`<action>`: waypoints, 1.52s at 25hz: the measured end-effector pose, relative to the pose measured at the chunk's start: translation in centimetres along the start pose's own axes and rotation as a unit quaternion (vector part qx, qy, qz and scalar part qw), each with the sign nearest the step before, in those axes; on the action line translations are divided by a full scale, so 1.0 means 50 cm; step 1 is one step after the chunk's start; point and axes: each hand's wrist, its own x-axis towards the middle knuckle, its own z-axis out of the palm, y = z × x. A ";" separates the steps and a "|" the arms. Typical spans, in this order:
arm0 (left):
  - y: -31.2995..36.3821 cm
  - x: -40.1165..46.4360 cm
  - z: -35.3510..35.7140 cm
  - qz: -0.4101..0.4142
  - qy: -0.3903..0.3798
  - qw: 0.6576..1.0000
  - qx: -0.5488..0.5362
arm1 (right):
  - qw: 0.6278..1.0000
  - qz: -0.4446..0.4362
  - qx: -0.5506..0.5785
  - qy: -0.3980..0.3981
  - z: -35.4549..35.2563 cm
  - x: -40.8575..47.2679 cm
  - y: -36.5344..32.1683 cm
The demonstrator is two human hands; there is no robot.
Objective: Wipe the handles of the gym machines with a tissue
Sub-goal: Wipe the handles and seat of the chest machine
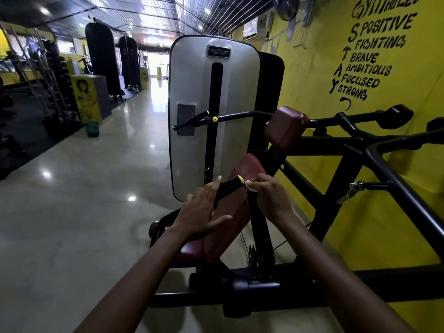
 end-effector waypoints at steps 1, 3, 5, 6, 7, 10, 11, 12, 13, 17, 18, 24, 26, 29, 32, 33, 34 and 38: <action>0.001 0.000 0.001 -0.001 0.003 1.000 0.004 | 1.000 -0.008 -0.006 -0.002 -0.001 -0.002 0.001; 0.005 -0.001 0.001 -0.002 0.007 1.000 0.003 | 1.000 -0.015 -0.010 -0.009 -0.004 -0.008 0.005; 0.007 -0.003 -0.001 -0.002 0.006 1.000 0.000 | 1.000 -0.025 -0.013 -0.013 -0.009 -0.016 0.006; 0.008 -0.004 -0.002 -0.003 0.004 1.000 0.000 | 0.999 -0.030 -0.009 -0.014 -0.011 -0.021 0.004; 0.009 -0.004 -0.005 -0.005 0.003 1.000 0.000 | 0.999 -0.032 -0.003 -0.013 -0.012 -0.025 0.003; 0.012 -0.004 -0.006 -0.012 -0.003 1.000 0.003 | 1.000 -0.022 -0.001 -0.020 -0.019 -0.041 -0.003; 0.012 -0.005 -0.006 -0.013 -0.003 1.000 0.004 | 0.999 -0.022 0.000 -0.026 -0.021 -0.049 -0.006; 0.012 -0.005 -0.006 -0.014 -0.001 1.000 0.003 | 0.999 -0.023 0.004 -0.027 -0.026 -0.059 -0.010; 0.012 -0.005 -0.005 -0.014 0.001 1.000 0.001 | 0.999 -0.027 0.009 -0.025 -0.031 -0.071 -0.014; 0.014 -0.005 -0.006 -0.016 0.004 1.000 0.002 | 0.998 -0.042 0.024 -0.029 -0.051 -0.128 -0.031; 0.015 -0.005 -0.006 -0.018 0.003 1.000 0.002 | 0.998 -0.041 0.027 -0.035 -0.057 -0.144 -0.034; 0.017 -0.006 -0.008 -0.021 0.003 1.000 0.004 | 0.997 -0.068 0.028 -0.035 -0.096 -0.231 -0.060; 0.017 -0.005 -0.008 -0.020 0.002 1.000 0.004 | 0.996 -0.069 0.037 -0.050 -0.103 -0.250 -0.063; 0.017 -0.007 -0.009 -0.020 0.003 1.000 0.004 | 0.989 -0.019 0.109 -0.095 -0.109 -0.253 -0.049; 0.016 -0.006 -0.006 -0.015 0.005 1.000 0.004 | 0.982 0.049 0.166 -0.075 -0.120 -0.201 -0.022; 0.016 -0.006 -0.005 -0.014 0.009 1.000 0.003 | 0.984 0.067 0.162 -0.039 -0.120 -0.168 -0.010; 0.016 -0.005 -0.004 -0.014 0.014 1.000 0.003 | 0.984 0.083 0.156 -0.003 -0.116 -0.133 0.002; 0.014 -0.006 0.002 -0.015 0.020 1.000 0.004 | 0.971 0.178 0.158 0.029 -0.053 -0.015 0.038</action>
